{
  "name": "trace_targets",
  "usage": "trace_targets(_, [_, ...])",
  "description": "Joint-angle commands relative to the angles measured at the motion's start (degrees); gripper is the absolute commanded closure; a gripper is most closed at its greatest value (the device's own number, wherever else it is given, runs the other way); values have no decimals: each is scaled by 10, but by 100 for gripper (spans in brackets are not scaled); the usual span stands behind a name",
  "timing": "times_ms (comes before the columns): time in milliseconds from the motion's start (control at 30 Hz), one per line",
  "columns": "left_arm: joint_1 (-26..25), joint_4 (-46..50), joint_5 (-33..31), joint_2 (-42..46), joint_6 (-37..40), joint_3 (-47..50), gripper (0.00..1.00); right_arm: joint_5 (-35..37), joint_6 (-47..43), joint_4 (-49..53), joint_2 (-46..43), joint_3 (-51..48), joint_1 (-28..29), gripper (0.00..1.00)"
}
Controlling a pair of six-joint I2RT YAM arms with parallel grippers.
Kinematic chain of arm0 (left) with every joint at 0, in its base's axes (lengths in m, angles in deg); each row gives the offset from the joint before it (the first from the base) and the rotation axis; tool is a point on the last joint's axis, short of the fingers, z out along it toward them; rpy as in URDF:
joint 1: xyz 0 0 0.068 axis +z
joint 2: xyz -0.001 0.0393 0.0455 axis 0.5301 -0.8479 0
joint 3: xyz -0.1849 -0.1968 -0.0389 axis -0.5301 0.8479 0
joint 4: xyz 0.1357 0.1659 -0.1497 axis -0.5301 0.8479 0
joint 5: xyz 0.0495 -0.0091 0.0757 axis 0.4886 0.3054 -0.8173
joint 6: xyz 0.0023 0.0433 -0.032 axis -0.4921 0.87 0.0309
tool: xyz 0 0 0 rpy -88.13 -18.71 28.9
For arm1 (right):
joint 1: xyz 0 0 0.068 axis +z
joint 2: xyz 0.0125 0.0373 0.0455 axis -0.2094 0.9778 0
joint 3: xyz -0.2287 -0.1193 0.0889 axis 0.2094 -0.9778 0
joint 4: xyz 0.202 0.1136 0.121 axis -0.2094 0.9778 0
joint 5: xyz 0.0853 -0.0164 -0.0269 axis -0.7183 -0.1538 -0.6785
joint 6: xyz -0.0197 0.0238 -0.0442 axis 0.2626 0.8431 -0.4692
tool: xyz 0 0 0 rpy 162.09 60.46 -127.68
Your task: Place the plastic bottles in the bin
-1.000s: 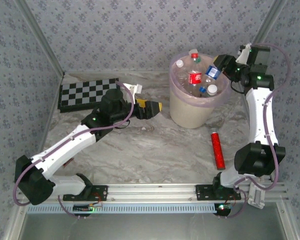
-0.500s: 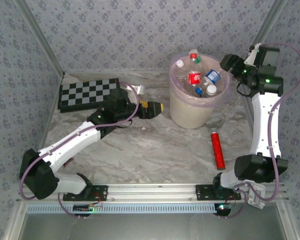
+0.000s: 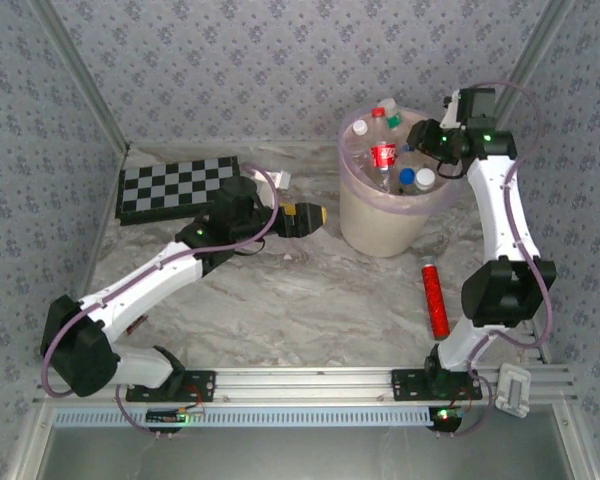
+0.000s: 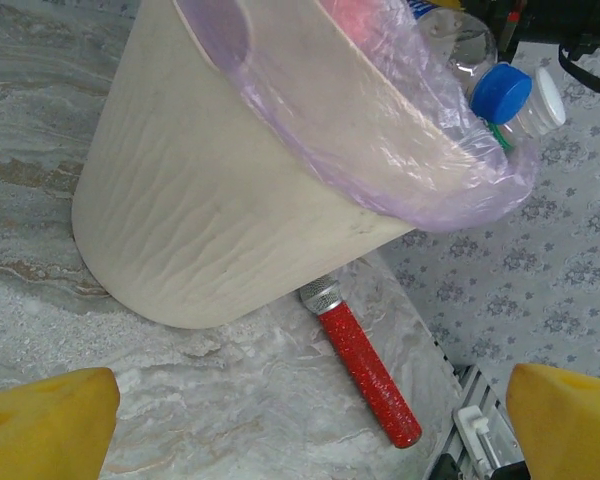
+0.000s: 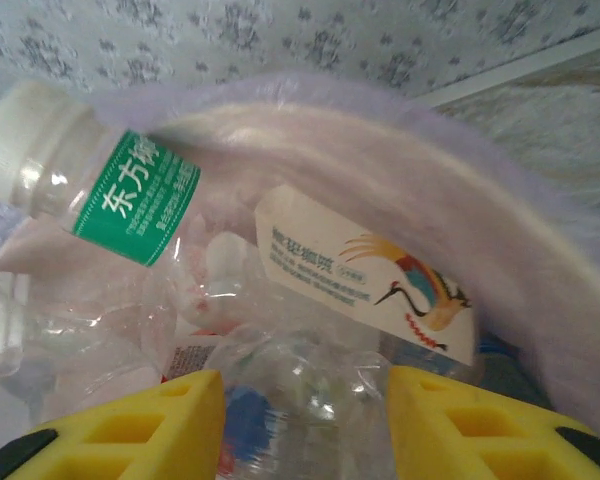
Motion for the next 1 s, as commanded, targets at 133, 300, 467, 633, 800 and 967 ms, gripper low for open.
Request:
trace_targets(133, [4, 2, -6, 15, 2, -3, 1, 80, -35, 50, -73, 58, -24, 26])
trace_targets(300, [4, -3, 1, -2, 5, -11, 1, 75, -32, 76, -95, 34, -72, 9])
trace_targets(467, [7, 5, 10, -10, 5, -19, 1, 19, -35, 107, -66, 34, -97, 0])
trace_targets(633, [14, 21, -26, 13, 12, -7, 1, 4, -44, 112, -46, 21, -103, 0])
trace_targets(800, [60, 70, -48, 16, 7, -18, 1, -101, -56, 74, -34, -4, -104, 3])
trace_targets(967, [100, 98, -68, 39, 11, 1, 1, -171, -74, 37, -42, -45, -74, 4])
